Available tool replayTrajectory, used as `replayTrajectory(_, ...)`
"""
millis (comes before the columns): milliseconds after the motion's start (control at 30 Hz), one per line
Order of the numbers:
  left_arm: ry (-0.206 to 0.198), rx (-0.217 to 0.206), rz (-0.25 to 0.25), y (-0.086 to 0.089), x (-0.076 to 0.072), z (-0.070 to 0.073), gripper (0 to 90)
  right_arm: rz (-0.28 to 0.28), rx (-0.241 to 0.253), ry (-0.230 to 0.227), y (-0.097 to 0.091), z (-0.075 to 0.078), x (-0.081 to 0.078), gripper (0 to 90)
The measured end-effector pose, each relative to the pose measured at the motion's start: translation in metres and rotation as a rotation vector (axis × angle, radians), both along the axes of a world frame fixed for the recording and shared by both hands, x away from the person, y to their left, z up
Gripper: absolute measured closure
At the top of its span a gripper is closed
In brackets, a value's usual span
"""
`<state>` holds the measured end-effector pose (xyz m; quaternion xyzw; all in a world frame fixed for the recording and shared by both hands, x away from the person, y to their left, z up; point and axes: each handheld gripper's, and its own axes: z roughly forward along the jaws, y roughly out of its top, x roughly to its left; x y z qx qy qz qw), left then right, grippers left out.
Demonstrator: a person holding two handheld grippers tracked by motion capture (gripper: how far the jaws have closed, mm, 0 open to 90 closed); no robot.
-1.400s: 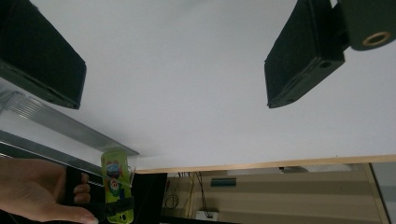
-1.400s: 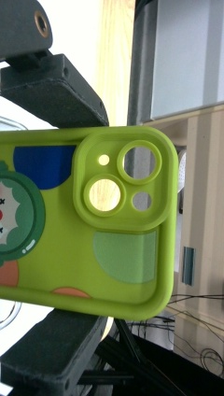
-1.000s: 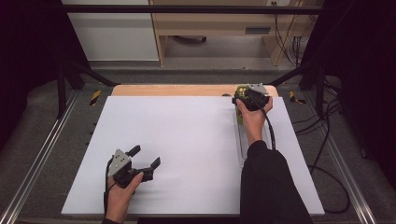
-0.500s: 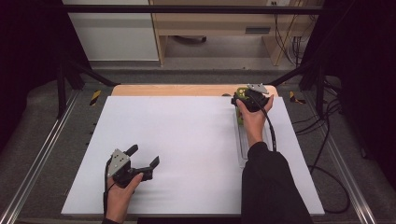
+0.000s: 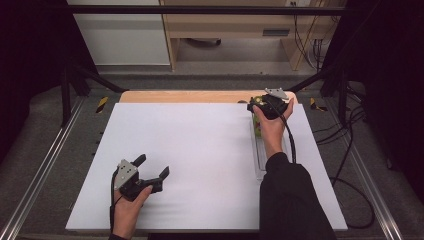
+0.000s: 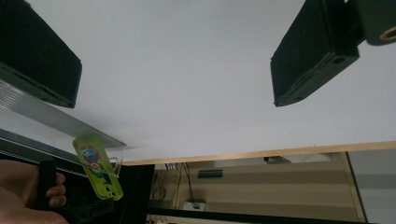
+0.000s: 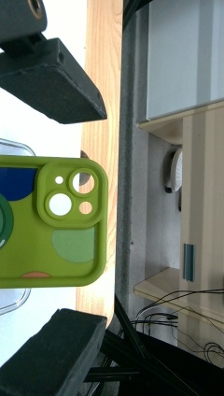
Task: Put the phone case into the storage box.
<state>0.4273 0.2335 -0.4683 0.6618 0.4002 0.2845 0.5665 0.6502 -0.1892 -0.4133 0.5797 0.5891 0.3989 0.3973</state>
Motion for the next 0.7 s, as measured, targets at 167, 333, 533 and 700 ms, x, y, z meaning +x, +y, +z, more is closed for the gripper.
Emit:
replayTrajectory(167,0.002,0.0,0.003,0.0,0.0,0.0,1.6,0.001,-0.003,-0.005,0.0,0.002,-0.001,4.1)
replayTrajectory(333,-0.01,-0.007,-0.011,-0.001,0.0,0.001,1.6,0.013,-0.009,-0.001,0.001,-0.001,-0.004,4.4)
replayTrajectory(533,-0.009,0.0,-0.012,-0.001,-0.001,0.0,1.6,0.022,-0.007,0.007,0.002,-0.002,-0.007,4.4)
replayTrajectory(700,-0.012,0.0,0.01,0.003,-0.002,0.001,1.6,0.006,-0.016,-0.008,0.0,0.008,-0.01,6.1)
